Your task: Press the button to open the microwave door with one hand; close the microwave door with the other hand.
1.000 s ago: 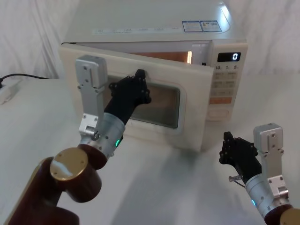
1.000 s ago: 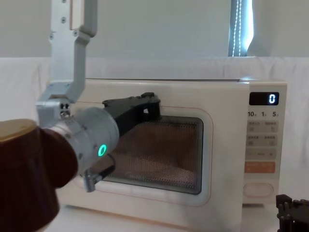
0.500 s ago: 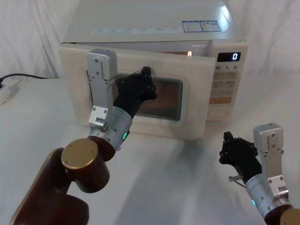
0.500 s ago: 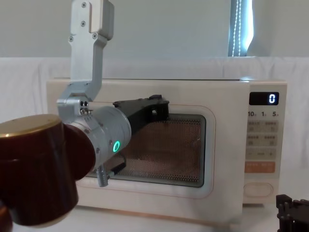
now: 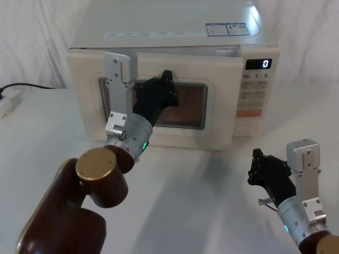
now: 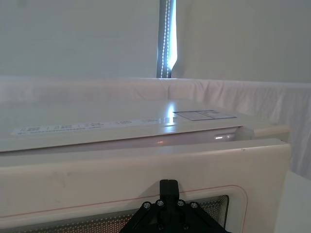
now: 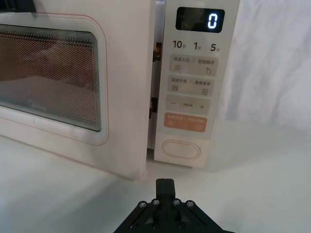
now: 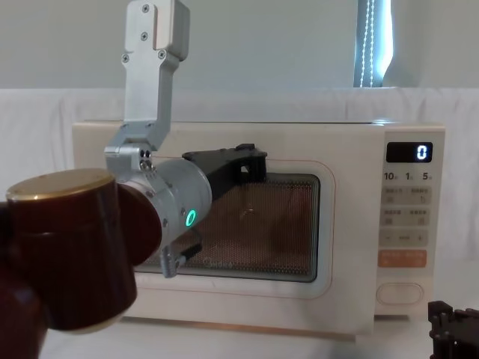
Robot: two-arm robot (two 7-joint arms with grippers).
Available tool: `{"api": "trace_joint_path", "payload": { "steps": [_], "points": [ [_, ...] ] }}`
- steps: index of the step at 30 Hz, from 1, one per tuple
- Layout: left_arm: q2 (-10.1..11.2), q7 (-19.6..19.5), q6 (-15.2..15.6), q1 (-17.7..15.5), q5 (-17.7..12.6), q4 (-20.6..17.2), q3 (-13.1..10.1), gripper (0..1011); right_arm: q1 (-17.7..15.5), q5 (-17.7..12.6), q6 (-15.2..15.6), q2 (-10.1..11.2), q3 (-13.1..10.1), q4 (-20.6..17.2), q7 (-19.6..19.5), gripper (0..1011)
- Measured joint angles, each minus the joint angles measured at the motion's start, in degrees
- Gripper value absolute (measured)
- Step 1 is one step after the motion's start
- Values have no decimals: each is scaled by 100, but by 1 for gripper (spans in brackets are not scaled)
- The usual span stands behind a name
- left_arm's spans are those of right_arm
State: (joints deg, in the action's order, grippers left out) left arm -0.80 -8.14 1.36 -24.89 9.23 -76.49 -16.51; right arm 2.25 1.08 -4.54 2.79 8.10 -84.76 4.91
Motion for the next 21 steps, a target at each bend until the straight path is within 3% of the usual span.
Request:
{"api": "trace_joint_path", "payload": {
  "steps": [21],
  "points": [
    [-171, 108, 0, -184, -107, 283, 68, 0, 0, 0, 0, 0, 0, 0, 0, 0]
  ]
}}
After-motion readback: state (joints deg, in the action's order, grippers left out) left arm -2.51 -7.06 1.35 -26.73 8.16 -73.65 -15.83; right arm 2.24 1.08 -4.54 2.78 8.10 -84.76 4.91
